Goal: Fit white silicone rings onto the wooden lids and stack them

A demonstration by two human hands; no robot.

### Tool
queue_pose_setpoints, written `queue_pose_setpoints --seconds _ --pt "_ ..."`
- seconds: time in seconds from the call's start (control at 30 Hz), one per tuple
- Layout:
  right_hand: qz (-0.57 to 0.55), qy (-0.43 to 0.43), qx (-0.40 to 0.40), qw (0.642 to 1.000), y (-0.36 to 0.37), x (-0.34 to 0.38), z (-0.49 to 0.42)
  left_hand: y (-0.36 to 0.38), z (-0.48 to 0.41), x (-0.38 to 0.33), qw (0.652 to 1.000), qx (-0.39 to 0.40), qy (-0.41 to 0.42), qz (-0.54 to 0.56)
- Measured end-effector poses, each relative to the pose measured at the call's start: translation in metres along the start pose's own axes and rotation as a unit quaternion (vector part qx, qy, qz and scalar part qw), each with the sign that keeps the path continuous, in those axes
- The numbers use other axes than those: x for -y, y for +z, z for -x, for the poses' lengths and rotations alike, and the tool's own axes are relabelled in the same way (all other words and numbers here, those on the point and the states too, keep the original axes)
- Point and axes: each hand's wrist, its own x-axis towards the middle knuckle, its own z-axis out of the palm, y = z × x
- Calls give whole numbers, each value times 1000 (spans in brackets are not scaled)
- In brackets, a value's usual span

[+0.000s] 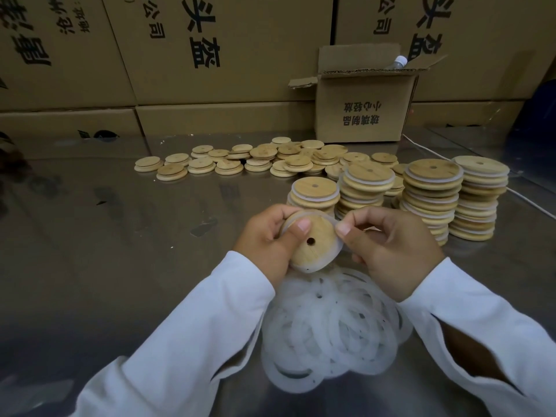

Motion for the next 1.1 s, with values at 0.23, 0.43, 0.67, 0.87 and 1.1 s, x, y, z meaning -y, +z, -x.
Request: queue_pose_setpoints --seconds 0.23,0.43,0.67,0.87,1.1 --pt "41 -49 -73 995 8 -4 7 9 6 5 998 -32 -24 39" --pt "83 -79 -101 988 17 -6 13 11 5 0 989 -104 -34 96" --pt "55 -130 -168 976 13 -7 12 10 4 -2 970 -16 -119 213" --pt "71 -141 -183 970 9 -8 11 12 8 1 989 -19 -68 131" --pt "42 -85 -147 985 11 -4 9 8 7 -6 999 -5 25 19"
